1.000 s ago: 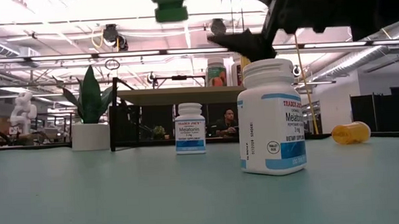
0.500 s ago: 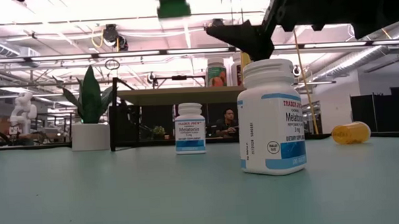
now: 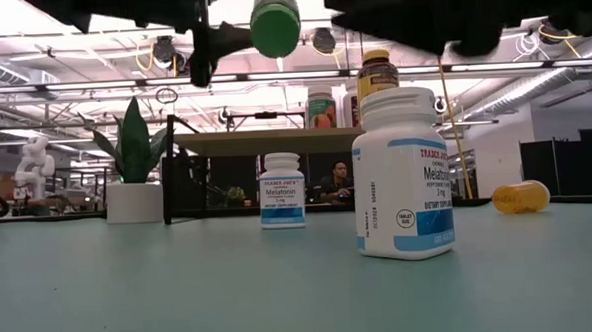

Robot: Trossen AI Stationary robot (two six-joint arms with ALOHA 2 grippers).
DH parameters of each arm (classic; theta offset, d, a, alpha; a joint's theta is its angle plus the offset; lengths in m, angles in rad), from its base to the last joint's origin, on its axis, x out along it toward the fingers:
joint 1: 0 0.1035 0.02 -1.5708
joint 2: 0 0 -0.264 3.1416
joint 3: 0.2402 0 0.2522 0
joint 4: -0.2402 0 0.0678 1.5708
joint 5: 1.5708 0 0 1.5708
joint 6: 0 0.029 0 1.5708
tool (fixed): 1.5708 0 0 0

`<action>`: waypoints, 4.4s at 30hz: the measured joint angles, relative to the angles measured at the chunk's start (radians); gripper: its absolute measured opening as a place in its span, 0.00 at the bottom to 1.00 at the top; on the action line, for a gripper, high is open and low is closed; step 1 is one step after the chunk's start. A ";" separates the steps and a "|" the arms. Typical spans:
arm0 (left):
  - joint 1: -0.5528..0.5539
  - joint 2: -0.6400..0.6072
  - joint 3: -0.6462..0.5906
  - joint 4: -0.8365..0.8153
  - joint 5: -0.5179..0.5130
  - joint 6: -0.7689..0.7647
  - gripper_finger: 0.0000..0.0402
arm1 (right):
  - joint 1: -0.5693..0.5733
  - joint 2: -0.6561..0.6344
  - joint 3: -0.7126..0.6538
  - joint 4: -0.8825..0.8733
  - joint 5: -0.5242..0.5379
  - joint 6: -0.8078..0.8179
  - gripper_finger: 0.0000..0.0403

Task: Pick and place medicine bottles onto shelf by color
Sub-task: Put the green medicine bottle on the shelf

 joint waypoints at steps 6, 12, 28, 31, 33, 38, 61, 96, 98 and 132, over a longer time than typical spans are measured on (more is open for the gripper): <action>-0.001 0.000 0.000 -0.006 0.092 -0.116 0.56 | 0.015 0.000 0.000 -0.028 0.170 -0.652 0.94; -0.005 0.000 0.000 -0.011 0.095 -0.132 0.56 | 0.015 0.000 0.016 -0.071 0.170 -1.011 0.94; 0.001 0.000 0.000 -0.006 0.088 -0.143 0.56 | -0.057 0.099 0.194 -0.098 0.037 -1.335 0.94; -0.001 0.000 0.000 -0.006 0.092 -0.143 0.56 | -0.075 0.117 0.205 -0.096 0.039 -1.363 0.90; -0.003 0.000 0.000 -0.008 0.092 -0.142 0.56 | -0.083 0.125 0.206 -0.083 0.040 -1.382 0.86; -0.001 0.000 -0.001 -0.007 0.087 -0.137 0.56 | -0.092 0.124 0.206 -0.054 0.052 -1.403 0.68; -0.007 -0.003 0.000 0.052 -0.023 0.202 0.91 | -0.077 0.123 0.204 0.047 0.162 -0.918 0.50; -0.145 0.098 0.000 0.319 0.008 0.859 0.95 | -0.325 -0.186 0.204 -0.667 -0.741 0.610 0.52; -0.146 0.115 0.006 0.307 0.019 0.855 0.95 | -0.331 -0.178 0.204 -0.625 -0.744 0.623 0.52; -0.113 0.194 0.115 0.158 -0.037 0.822 0.51 | -0.333 -0.171 0.205 -0.592 -0.750 0.618 0.55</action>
